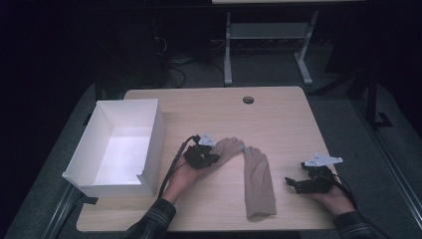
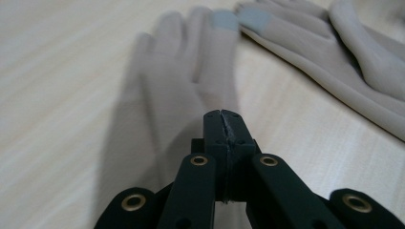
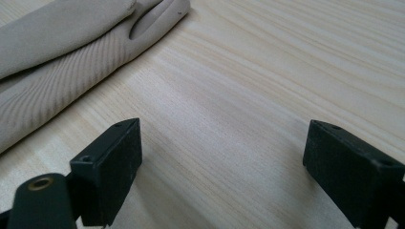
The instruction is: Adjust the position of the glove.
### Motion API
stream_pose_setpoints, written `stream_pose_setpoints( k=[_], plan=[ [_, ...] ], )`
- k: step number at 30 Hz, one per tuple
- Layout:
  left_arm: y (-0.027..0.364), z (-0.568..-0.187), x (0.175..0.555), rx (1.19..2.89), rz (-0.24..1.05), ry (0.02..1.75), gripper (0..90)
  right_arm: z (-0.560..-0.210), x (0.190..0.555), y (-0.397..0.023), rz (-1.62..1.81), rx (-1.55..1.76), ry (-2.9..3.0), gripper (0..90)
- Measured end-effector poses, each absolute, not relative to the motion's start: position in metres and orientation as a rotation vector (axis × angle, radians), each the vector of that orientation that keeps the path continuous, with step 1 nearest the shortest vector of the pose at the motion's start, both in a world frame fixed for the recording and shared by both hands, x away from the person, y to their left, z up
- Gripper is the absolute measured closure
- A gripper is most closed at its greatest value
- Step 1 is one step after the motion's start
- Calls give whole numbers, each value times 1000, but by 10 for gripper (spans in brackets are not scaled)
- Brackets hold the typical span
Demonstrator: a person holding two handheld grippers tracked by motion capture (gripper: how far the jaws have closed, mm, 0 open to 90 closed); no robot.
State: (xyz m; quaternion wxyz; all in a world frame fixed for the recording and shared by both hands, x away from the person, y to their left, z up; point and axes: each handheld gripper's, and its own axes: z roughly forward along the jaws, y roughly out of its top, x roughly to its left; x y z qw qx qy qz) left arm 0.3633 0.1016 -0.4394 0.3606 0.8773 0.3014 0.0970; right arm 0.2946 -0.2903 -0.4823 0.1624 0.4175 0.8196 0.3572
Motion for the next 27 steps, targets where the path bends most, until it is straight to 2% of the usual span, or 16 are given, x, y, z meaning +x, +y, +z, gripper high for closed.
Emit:
stream_pose_setpoints(
  k=[11,27],
  plan=[
    [142,-445,380,2209,331,977,897,-482,295,-290,1022,1187,2340,124],
    [141,-455,368,2296,312,941,898,-482,295,-290,1024,1184,2342,124]
  ],
)
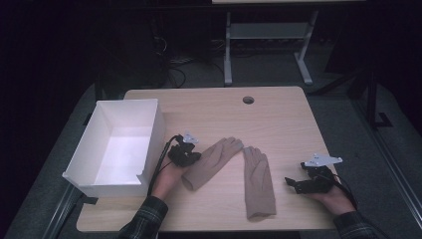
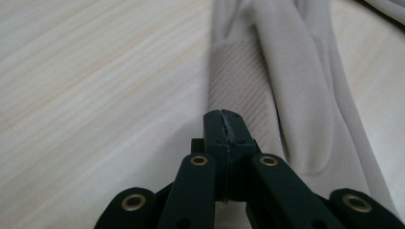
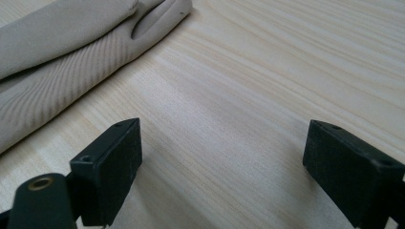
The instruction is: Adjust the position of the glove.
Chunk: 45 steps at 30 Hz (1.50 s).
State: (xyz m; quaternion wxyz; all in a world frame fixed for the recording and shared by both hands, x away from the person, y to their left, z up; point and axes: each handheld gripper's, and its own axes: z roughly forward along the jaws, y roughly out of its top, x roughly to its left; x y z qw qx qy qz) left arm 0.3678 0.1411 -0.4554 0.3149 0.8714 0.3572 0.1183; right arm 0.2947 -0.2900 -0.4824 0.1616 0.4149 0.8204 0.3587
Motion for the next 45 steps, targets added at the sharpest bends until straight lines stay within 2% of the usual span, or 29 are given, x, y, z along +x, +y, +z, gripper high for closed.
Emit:
stream_pose_setpoints(
  k=[5,15,21,27,34,39,45],
  plan=[
    [138,-453,350,2342,295,890,898,-482,295,-290,1024,1185,2342,124],
    [127,-453,322,2337,171,838,898,-482,295,-290,1024,1184,2342,124],
    [128,-449,320,2313,184,847,895,-482,295,-290,1025,1185,2342,124],
    [135,-444,334,2266,235,896,742,-482,295,-290,1024,1186,2342,124],
    [131,-449,345,2245,214,921,653,-482,295,-290,1024,1185,2342,124],
    [125,-456,347,2291,214,925,653,-482,295,-290,1024,1187,2342,124],
    [124,-458,346,2284,182,932,732,-482,295,-290,1024,1185,2342,124]
  ],
)
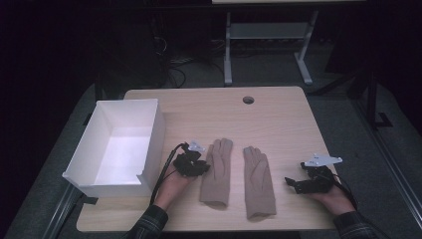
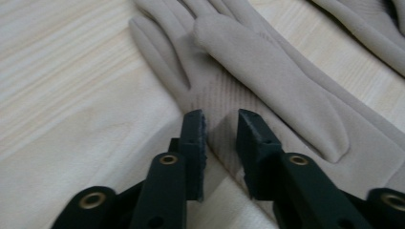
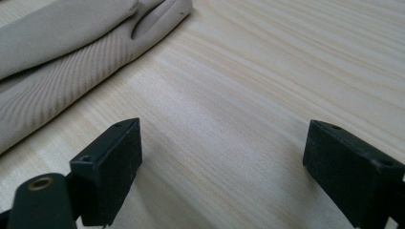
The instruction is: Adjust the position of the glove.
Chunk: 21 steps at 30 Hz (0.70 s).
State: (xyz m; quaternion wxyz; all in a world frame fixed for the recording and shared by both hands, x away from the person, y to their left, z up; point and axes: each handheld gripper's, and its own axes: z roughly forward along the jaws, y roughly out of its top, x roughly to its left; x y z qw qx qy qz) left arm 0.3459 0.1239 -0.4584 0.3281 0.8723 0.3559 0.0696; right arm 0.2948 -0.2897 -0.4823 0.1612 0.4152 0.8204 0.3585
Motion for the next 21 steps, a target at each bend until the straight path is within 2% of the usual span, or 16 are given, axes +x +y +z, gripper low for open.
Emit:
stream_pose_setpoints(
  k=[6,12,14,18,21],
  plan=[
    [124,-459,345,2263,161,932,869,-482,295,-290,1024,1184,2345,120],
    [125,-458,346,2258,148,931,881,-482,295,-288,1020,1177,2357,122],
    [128,-458,347,2241,121,934,881,-478,294,-288,1010,1178,2372,205],
    [129,-459,348,2235,110,939,880,-466,289,-286,1102,1087,2386,537],
    [128,-459,348,2237,110,938,881,-462,287,-281,1134,1017,2421,737]
  ],
)
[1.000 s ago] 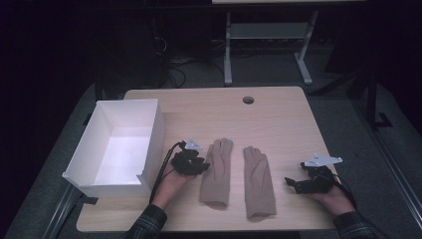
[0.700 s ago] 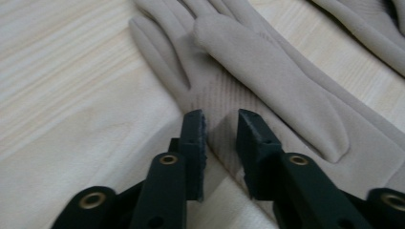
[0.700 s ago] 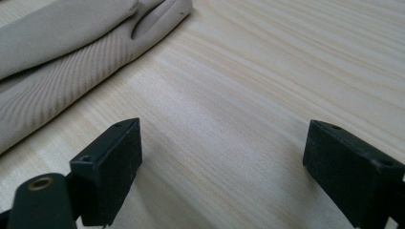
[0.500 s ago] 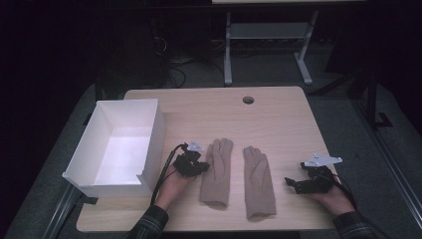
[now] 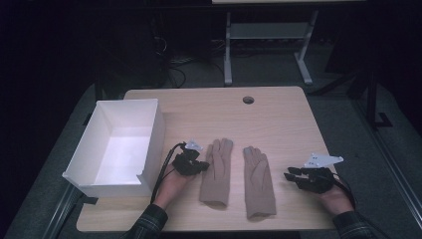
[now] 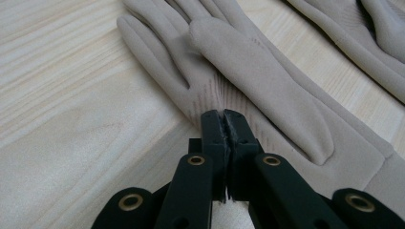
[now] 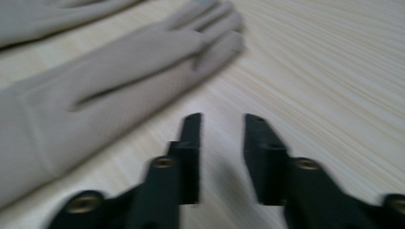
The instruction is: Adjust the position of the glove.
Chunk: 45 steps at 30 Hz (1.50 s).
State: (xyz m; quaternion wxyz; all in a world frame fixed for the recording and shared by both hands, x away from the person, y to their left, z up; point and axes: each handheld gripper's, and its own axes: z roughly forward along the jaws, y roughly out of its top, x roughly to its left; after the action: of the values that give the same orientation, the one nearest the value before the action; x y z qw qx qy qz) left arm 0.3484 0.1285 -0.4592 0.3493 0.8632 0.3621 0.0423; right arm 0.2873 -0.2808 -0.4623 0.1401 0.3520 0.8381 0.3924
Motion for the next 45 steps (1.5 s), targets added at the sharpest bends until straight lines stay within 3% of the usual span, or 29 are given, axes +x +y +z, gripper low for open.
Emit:
stream_pose_setpoints(
  k=[2,3,12,45],
  plan=[
    [128,-459,348,2241,113,935,881,-461,288,-275,1170,962,2455,876],
    [128,-459,348,2239,114,936,880,-460,288,-272,1190,938,2473,898],
    [128,-460,348,2235,111,940,881,-466,294,-244,1171,842,2613,898],
    [128,-448,340,2183,13,864,883,-468,304,-204,1202,773,2678,897]
  ],
)
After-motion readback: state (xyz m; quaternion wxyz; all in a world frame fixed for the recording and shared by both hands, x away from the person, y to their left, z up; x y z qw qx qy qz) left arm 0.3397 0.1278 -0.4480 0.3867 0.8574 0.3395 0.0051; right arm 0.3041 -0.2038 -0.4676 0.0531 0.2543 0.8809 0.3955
